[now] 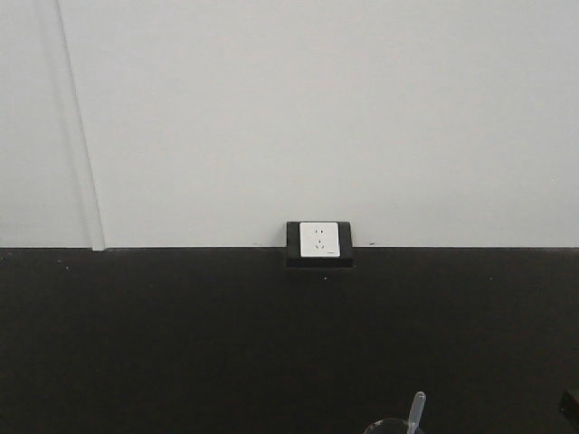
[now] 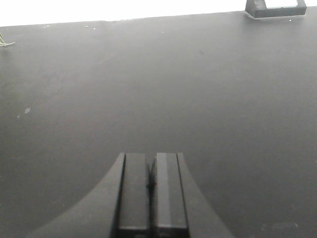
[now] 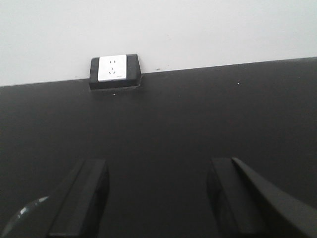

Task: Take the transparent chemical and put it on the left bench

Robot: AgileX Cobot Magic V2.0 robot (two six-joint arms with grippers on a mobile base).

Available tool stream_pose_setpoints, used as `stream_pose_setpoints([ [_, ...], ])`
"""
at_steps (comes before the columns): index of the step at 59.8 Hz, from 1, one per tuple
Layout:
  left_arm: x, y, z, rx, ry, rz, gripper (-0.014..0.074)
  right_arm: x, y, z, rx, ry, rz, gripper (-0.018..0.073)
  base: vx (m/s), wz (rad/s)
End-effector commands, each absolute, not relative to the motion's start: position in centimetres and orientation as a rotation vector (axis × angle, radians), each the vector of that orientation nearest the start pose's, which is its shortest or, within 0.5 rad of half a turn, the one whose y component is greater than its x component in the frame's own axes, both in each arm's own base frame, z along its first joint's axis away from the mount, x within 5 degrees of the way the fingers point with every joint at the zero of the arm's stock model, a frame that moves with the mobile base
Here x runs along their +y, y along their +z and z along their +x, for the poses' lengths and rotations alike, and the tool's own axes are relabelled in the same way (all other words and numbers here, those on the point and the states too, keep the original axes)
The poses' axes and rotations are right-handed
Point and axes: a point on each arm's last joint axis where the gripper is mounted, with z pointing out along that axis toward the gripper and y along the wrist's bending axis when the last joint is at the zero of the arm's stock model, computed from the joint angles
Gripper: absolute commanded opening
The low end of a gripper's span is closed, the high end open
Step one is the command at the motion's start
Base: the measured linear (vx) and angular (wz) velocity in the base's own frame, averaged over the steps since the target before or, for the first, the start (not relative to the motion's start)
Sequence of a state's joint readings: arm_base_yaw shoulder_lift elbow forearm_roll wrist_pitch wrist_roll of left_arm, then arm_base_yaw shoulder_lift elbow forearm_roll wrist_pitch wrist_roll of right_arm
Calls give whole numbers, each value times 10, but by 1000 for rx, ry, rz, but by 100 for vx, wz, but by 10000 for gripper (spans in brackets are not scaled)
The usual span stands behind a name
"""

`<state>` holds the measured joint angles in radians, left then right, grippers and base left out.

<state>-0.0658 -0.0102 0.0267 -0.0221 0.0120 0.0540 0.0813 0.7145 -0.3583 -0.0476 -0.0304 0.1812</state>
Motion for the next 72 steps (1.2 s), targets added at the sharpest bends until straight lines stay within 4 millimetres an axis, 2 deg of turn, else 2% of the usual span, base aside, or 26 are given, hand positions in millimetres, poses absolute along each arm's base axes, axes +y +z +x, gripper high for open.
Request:
stream_pose_setpoints([
  [1, -4, 206, 55, 1429, -35, 64, -3, 13, 299, 161, 1682, 185, 63, 519, 0, 0],
  [11, -4, 206, 55, 1429, -35, 64, -3, 22, 305, 189, 1730, 247, 81, 513, 0, 0],
  [23, -4, 206, 55, 1429, -35, 64, -3, 71, 298, 224, 1769, 375, -102, 513, 0, 0],
  [30, -4, 206, 55, 1429, -35, 64, -3, 89, 286, 243, 1763, 430, -113, 513, 0, 0],
  [43, -4, 206, 55, 1429, -35, 64, -3, 98, 251, 269, 1826, 437, -72, 513, 0, 0],
  [72, -4, 206, 55, 1429, -35, 64, -3, 104, 211, 286, 1925, 478, 12, 513, 0, 0],
])
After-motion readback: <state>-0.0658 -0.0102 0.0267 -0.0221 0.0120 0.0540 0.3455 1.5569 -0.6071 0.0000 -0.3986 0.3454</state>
